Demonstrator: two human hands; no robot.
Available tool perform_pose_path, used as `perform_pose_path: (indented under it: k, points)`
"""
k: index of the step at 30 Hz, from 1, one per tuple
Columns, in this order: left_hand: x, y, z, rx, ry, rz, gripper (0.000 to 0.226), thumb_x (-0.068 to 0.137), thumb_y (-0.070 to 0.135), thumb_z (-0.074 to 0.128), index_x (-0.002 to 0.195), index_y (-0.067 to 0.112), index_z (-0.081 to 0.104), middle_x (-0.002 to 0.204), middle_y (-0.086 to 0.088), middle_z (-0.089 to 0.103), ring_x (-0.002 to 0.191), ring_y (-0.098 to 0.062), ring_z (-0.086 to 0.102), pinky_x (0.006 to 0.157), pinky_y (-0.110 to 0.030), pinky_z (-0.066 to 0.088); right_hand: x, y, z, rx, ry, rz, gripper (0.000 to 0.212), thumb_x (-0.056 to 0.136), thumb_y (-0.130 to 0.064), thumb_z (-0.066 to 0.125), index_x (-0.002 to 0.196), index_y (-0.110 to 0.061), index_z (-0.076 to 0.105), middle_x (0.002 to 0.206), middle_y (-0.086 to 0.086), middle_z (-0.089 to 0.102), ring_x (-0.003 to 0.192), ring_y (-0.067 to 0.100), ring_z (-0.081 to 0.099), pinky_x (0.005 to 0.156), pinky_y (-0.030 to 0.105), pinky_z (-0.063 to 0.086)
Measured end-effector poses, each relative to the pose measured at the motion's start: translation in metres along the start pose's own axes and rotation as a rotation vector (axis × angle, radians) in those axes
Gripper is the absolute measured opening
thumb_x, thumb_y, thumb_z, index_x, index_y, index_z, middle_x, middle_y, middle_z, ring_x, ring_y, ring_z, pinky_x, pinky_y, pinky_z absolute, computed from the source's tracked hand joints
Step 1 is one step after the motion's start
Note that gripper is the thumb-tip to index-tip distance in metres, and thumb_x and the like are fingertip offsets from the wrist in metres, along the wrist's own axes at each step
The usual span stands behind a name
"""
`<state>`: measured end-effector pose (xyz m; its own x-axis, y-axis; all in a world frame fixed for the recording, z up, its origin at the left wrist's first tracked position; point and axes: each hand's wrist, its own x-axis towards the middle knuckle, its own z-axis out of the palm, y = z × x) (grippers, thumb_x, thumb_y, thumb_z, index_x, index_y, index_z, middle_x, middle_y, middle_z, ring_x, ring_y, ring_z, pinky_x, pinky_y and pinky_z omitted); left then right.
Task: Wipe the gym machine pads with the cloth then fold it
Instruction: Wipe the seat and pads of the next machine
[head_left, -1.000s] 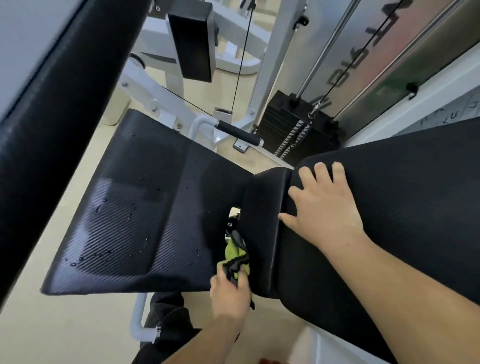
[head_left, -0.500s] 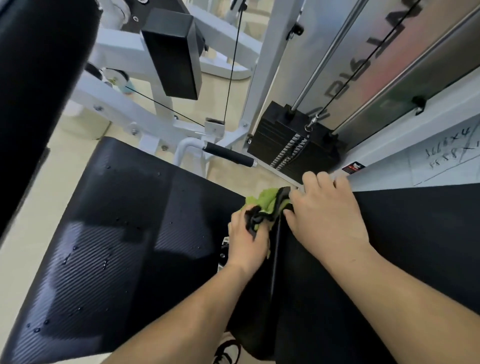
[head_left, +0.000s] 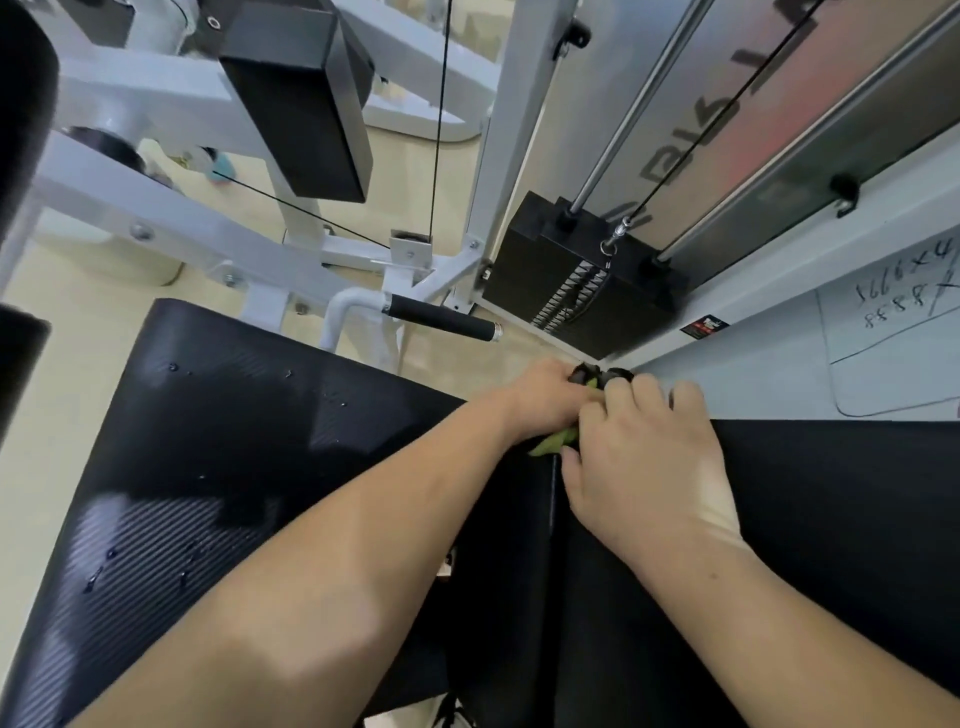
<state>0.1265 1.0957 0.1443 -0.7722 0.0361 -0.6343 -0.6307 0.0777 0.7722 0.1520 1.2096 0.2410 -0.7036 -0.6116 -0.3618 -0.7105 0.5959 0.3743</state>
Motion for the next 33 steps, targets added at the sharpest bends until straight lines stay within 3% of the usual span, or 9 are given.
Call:
perform_pose_path:
  k: [3, 5, 8, 10, 17, 22, 27, 30, 33]
  points:
    - [0.016, -0.022, -0.012, 0.076, 0.029, -0.056, 0.019, 0.089, 0.019, 0.069, 0.071, 0.02, 0.064, 0.071, 0.004, 0.061, 0.065, -0.008, 0.058, 0.056, -0.018, 0.046, 0.001, 0.002, 0.001, -0.003, 0.008, -0.009, 0.031, 0.095, -0.045, 0.051, 0.097, -0.02, 0.067, 0.096, 0.005, 0.058, 0.094, 0.029, 0.05, 0.082, 0.046, 0.028]
    - [0.024, -0.039, -0.024, 0.119, 0.091, -0.119, 0.006, 0.089, 0.02, 0.068, 0.086, 0.015, 0.069, 0.082, -0.001, 0.067, 0.08, -0.018, 0.065, 0.065, -0.024, 0.051, 0.001, 0.002, 0.0, -0.012, -0.005, -0.006, 0.035, 0.098, -0.049, 0.044, 0.101, -0.021, 0.064, 0.101, 0.004, 0.056, 0.097, 0.028, 0.049, 0.083, 0.045, 0.029]
    - [0.024, -0.071, -0.042, 0.203, 0.117, -0.272, 0.032, 0.094, 0.021, 0.059, 0.123, 0.008, 0.065, 0.115, -0.011, 0.069, 0.11, -0.029, 0.065, 0.098, -0.035, 0.054, -0.001, 0.002, -0.003, -0.01, -0.017, -0.016, 0.039, 0.1, -0.052, 0.037, 0.107, -0.022, 0.062, 0.105, 0.004, 0.055, 0.101, 0.028, 0.048, 0.086, 0.045, 0.03]
    - [0.023, -0.083, -0.047, 0.229, 0.13, -0.309, 0.044, 0.096, 0.02, 0.056, 0.138, 0.01, 0.059, 0.126, -0.011, 0.066, 0.119, -0.03, 0.062, 0.108, -0.038, 0.049, 0.0, 0.001, -0.005, -0.015, -0.015, -0.005, 0.041, 0.1, -0.052, 0.036, 0.11, -0.023, 0.063, 0.107, 0.003, 0.056, 0.103, 0.028, 0.048, 0.086, 0.045, 0.03]
    - [-0.007, -0.065, -0.009, 0.023, 0.232, -0.02, 0.026, 0.08, 0.03, 0.059, 0.103, 0.041, 0.066, 0.103, 0.006, 0.076, 0.104, -0.02, 0.07, 0.1, -0.043, 0.055, 0.001, -0.004, -0.01, 0.008, -0.03, 0.021, 0.039, 0.096, -0.051, 0.041, 0.11, -0.025, 0.066, 0.112, 0.002, 0.06, 0.108, 0.027, 0.05, 0.087, 0.045, 0.03]
    - [-0.068, -0.069, 0.032, -0.024, 0.46, 0.091, 0.032, 0.081, 0.03, 0.052, 0.111, 0.04, 0.056, 0.121, 0.002, 0.057, 0.112, -0.026, 0.059, 0.098, -0.044, 0.052, -0.001, -0.004, -0.014, 0.079, 0.037, 0.054, 0.033, 0.093, -0.042, 0.043, 0.109, -0.026, 0.066, 0.113, 0.0, 0.065, 0.111, 0.026, 0.053, 0.092, 0.047, 0.031]
    - [-0.141, -0.129, 0.095, 0.037, 0.558, 0.046, 0.047, 0.089, 0.008, 0.061, 0.13, 0.031, 0.052, 0.119, 0.008, 0.04, 0.107, -0.016, 0.053, 0.091, -0.029, 0.046, -0.002, -0.007, -0.008, 0.057, 0.21, -0.065, 0.022, 0.089, -0.035, 0.058, 0.086, -0.017, 0.072, 0.09, 0.006, 0.064, 0.089, 0.032, 0.056, 0.081, 0.046, 0.037]
    - [-0.186, -0.181, 0.127, -0.105, 0.545, -0.062, 0.043, 0.091, 0.007, 0.059, 0.125, 0.032, 0.052, 0.119, 0.011, 0.05, 0.11, -0.012, 0.058, 0.097, -0.027, 0.047, -0.028, -0.021, -0.005, 0.01, 0.276, -0.197, 0.017, 0.083, -0.031, 0.069, 0.076, -0.015, 0.072, 0.08, 0.007, 0.064, 0.08, 0.033, 0.057, 0.076, 0.045, 0.039]
    - [-0.228, -0.208, 0.141, -0.301, 0.573, -0.212, 0.027, 0.095, 0.01, 0.06, 0.113, 0.03, 0.054, 0.107, 0.012, 0.064, 0.106, -0.013, 0.063, 0.087, -0.021, 0.043, -0.082, -0.047, 0.002, 0.119, 0.24, -0.338, 0.015, 0.08, -0.032, 0.073, 0.081, -0.017, 0.072, 0.084, 0.006, 0.065, 0.083, 0.032, 0.061, 0.076, 0.043, 0.042]
